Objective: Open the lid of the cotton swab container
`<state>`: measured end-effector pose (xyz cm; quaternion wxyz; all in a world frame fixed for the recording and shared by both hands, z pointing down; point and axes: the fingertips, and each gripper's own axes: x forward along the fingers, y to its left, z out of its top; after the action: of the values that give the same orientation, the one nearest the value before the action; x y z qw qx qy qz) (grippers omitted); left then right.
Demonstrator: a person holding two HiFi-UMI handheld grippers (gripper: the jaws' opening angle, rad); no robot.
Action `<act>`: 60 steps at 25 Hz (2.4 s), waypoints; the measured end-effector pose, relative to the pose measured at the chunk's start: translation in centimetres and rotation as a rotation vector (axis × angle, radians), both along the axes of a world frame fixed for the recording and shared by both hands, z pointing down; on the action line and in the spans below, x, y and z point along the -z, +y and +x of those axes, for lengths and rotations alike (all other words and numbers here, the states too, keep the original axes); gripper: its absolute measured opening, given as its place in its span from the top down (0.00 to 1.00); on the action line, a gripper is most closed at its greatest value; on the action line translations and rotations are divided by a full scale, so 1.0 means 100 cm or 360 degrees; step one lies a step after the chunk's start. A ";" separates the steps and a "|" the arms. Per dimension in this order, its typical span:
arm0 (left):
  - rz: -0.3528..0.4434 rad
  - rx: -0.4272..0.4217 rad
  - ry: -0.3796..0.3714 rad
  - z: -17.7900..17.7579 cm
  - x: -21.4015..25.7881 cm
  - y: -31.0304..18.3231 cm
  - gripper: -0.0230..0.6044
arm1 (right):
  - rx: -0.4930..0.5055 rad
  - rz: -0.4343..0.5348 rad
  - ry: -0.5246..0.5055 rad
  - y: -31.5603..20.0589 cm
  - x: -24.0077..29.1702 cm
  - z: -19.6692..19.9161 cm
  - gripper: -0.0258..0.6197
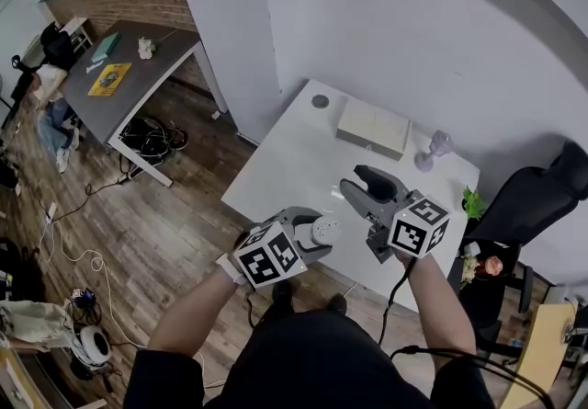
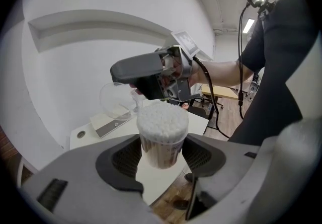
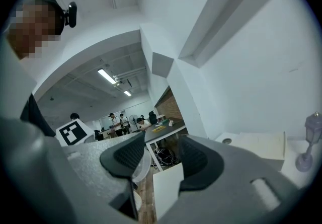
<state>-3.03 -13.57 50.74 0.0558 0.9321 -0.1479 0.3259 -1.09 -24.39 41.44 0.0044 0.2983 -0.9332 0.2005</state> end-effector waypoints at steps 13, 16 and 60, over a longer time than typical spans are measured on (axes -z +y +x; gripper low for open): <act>-0.0026 0.0285 -0.0013 -0.022 -0.017 -0.036 0.57 | -0.0303 0.0265 0.0101 -0.004 0.034 0.034 0.80; -0.0022 0.0350 -0.0016 -0.026 -0.016 -0.044 0.57 | -0.0347 0.0322 0.0184 -0.003 0.035 0.042 0.83; 0.0088 0.0867 0.0121 -0.071 0.008 -0.077 0.57 | -0.0653 0.0695 0.0285 0.023 0.060 0.070 0.89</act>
<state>-10.10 -21.24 49.90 0.1214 0.8708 -0.3997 0.2593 5.90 -22.09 35.42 -0.0182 0.4907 -0.8704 -0.0351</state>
